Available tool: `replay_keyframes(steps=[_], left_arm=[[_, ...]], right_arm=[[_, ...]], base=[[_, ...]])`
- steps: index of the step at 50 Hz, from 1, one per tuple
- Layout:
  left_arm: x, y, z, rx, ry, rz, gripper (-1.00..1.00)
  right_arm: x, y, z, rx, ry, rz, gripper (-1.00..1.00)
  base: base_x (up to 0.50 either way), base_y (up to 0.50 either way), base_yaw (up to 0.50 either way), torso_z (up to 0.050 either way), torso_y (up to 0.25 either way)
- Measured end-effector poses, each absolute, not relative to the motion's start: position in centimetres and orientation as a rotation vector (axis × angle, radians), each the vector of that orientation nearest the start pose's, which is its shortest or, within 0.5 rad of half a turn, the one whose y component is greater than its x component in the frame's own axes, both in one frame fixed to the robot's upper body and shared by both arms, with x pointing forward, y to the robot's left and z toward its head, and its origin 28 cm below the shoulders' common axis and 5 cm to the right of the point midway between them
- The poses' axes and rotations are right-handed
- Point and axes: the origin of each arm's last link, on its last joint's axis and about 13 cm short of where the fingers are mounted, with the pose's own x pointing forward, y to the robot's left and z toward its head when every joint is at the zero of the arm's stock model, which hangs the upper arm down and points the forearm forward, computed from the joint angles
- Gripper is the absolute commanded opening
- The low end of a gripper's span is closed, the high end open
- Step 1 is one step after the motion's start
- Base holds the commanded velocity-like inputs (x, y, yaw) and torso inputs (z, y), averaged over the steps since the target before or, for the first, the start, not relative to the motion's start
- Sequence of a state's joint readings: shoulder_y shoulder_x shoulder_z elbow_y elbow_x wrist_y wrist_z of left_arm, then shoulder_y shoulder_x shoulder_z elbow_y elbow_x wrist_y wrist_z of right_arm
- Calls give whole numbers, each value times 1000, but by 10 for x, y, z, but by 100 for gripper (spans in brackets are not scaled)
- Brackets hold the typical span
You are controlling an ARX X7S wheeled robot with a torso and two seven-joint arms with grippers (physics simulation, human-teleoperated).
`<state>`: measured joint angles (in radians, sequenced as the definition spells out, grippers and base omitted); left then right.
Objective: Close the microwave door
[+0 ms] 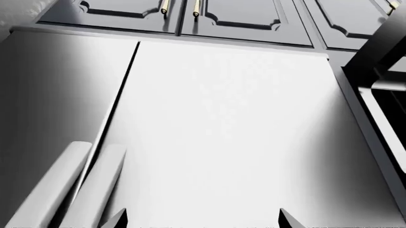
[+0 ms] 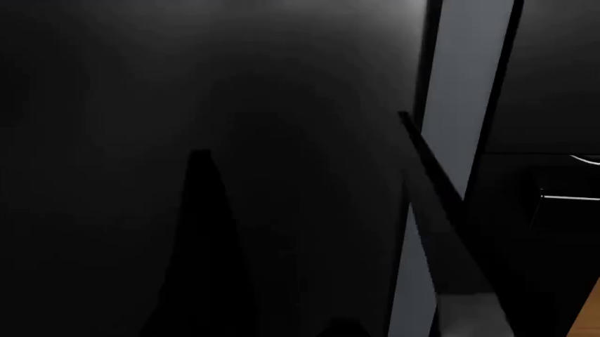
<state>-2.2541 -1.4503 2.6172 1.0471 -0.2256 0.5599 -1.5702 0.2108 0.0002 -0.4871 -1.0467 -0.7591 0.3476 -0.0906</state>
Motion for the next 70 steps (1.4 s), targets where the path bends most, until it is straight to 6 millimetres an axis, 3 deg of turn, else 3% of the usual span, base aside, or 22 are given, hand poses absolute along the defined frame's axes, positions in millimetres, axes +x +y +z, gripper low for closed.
replay_keyframes(steps=[12,21,27,35,51,70], left_arm=[[106,242,249,-75,-1003,-50,100],[111,238,253,-71,-999,-52,100],[114,236,254,-71,-998,-55,100],[113,235,252,-73,-997,-59,100],[112,235,250,-77,-995,-70,100],[113,233,250,-75,-991,-76,100]], right_arm=[[176,-56,288,-509,-976,5,100],[157,-70,334,-672,-927,9,100],[138,-83,341,-640,-942,-50,100],[126,-88,343,-591,-996,-57,100],[122,-91,357,-549,-1040,-34,100],[120,-93,394,-524,-1025,-69,100]], base=[[0,0,0,0,0],[0,0,0,0,0],[0,0,0,0,0],[0,0,0,0,0],[0,0,0,0,0],[0,0,0,0,0]])
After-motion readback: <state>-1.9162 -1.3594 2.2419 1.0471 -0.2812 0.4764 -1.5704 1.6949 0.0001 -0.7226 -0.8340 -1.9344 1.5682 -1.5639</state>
